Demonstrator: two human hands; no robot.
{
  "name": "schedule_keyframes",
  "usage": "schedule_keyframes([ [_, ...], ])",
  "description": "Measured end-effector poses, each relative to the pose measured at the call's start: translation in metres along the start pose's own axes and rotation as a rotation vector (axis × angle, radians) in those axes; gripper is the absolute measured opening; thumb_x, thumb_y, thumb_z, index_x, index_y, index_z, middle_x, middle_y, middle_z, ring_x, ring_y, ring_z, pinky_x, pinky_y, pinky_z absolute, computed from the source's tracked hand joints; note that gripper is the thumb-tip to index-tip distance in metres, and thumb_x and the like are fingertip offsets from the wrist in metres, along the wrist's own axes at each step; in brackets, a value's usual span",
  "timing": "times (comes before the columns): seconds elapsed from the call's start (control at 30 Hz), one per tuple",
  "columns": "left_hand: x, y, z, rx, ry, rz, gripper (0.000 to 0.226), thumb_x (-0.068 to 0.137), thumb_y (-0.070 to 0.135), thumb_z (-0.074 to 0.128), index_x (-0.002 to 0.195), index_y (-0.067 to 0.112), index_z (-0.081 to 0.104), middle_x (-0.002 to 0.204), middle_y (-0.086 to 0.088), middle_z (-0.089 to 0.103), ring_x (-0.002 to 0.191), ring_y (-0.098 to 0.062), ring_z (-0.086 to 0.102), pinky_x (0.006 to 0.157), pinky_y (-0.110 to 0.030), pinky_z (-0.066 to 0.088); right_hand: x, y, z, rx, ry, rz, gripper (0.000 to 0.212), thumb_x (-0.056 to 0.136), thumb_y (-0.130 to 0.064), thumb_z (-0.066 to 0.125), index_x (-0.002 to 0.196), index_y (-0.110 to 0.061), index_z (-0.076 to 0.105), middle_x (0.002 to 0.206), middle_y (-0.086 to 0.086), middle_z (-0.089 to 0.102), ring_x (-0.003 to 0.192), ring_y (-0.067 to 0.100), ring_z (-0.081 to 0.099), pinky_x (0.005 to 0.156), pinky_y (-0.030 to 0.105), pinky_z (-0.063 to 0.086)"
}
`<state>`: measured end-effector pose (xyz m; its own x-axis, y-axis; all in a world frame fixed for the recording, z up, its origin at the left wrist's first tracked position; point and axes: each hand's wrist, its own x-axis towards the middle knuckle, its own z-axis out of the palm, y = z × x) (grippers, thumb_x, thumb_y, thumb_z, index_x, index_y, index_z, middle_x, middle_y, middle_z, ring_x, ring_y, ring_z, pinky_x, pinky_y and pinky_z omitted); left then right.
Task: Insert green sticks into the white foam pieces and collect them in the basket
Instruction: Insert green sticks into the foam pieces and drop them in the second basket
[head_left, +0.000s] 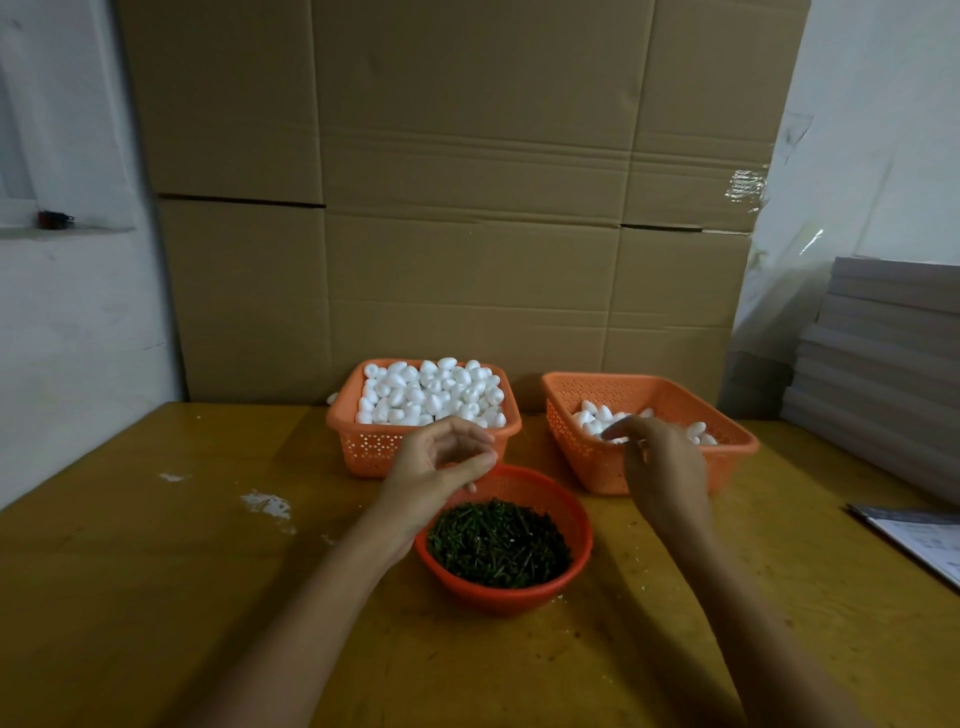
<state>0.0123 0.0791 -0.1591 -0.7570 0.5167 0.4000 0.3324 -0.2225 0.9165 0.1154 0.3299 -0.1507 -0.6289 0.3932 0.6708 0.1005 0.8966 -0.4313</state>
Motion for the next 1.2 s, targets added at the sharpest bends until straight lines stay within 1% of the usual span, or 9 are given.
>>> schedule_keyframes([
  [0.13,0.002,-0.003,0.002,0.083,0.032,-0.011,0.009,0.093,0.001,0.074,0.094,0.009,0.073,0.089,-0.002,0.075,0.081,-0.019,0.068,0.07,-0.032,0.057,-0.018,-0.053,0.01,0.116,-0.356,-0.33,0.021,0.099,-0.014,0.063,0.111,-0.027,0.074,0.109,-0.014,0.073,0.098,0.003,0.066,0.086,0.029,0.056],
  [0.27,0.003,-0.005,0.004,0.2,0.08,-0.006,0.008,0.094,0.006,0.074,0.093,0.014,0.072,0.094,-0.002,0.075,0.086,-0.015,0.07,0.074,-0.033,0.059,-0.037,-0.078,0.025,0.066,-0.717,-0.499,0.019,0.103,-0.035,0.06,0.117,-0.031,0.073,0.117,-0.015,0.071,0.104,0.002,0.062,0.086,0.023,0.048],
  [0.4,0.014,-0.007,0.003,0.549,0.195,0.145,0.014,0.096,0.01,0.07,0.098,0.023,0.073,0.1,0.01,0.072,0.1,-0.004,0.065,0.088,-0.026,0.052,-0.039,-0.081,0.028,0.032,-0.793,-0.504,0.026,0.102,-0.042,0.061,0.121,-0.031,0.073,0.124,-0.013,0.07,0.109,0.006,0.062,0.089,0.027,0.046],
  [0.5,0.03,-0.008,-0.007,1.003,0.256,0.263,0.02,0.1,0.019,0.064,0.118,0.026,0.072,0.118,0.008,0.066,0.124,-0.012,0.053,0.103,-0.026,0.042,-0.037,-0.08,0.029,0.018,-0.82,-0.496,0.03,0.1,-0.046,0.062,0.124,-0.032,0.072,0.129,-0.013,0.067,0.116,0.007,0.06,0.095,0.027,0.046],
  [0.57,0.038,-0.011,-0.013,1.286,0.179,0.152,0.032,0.107,0.037,0.052,0.134,0.028,0.066,0.133,0.002,0.065,0.139,-0.021,0.045,0.115,-0.035,0.036,-0.038,-0.081,0.029,0.01,-0.829,-0.492,0.031,0.1,-0.047,0.062,0.125,-0.032,0.071,0.131,-0.013,0.066,0.118,0.007,0.059,0.096,0.027,0.045],
  [0.67,0.046,-0.015,-0.013,1.585,0.07,-0.06,0.052,0.107,0.06,0.034,0.142,0.029,0.057,0.137,-0.003,0.066,0.133,-0.026,0.054,0.113,-0.042,0.038,-0.038,-0.082,0.028,0.005,-0.838,-0.48,0.031,0.099,-0.046,0.064,0.125,-0.032,0.071,0.131,-0.013,0.066,0.119,0.008,0.059,0.097,0.028,0.046],
  [0.9,0.078,0.0,-0.021,1.421,-0.165,-0.338,0.073,0.1,0.078,0.022,0.136,0.031,0.065,0.141,-0.005,0.065,0.134,-0.029,0.055,0.119,-0.052,0.029,-0.038,-0.083,0.026,-0.013,-0.854,-0.473,0.032,0.099,-0.046,0.063,0.127,-0.031,0.071,0.134,-0.011,0.064,0.122,0.009,0.059,0.101,0.033,0.048],
  [1.03,0.087,-0.001,-0.029,1.332,-0.2,-0.362,0.076,0.099,0.08,0.023,0.127,0.029,0.071,0.133,-0.004,0.07,0.127,-0.028,0.06,0.115,-0.05,0.034,-0.038,-0.082,0.025,-0.001,-0.851,-0.458,0.029,0.099,-0.043,0.065,0.125,-0.031,0.072,0.133,-0.013,0.065,0.122,0.009,0.058,0.102,0.032,0.048],
  [1.2,0.083,-0.013,-0.031,1.329,-0.088,-0.237,0.063,0.104,0.071,0.027,0.084,0.023,0.063,0.108,-0.006,0.074,0.111,-0.028,0.065,0.111,-0.05,0.035,-0.039,-0.082,0.025,0.026,-0.835,-0.44,0.023,0.099,-0.039,0.067,0.12,-0.031,0.072,0.127,-0.014,0.067,0.117,0.006,0.06,0.098,0.028,0.049],
])
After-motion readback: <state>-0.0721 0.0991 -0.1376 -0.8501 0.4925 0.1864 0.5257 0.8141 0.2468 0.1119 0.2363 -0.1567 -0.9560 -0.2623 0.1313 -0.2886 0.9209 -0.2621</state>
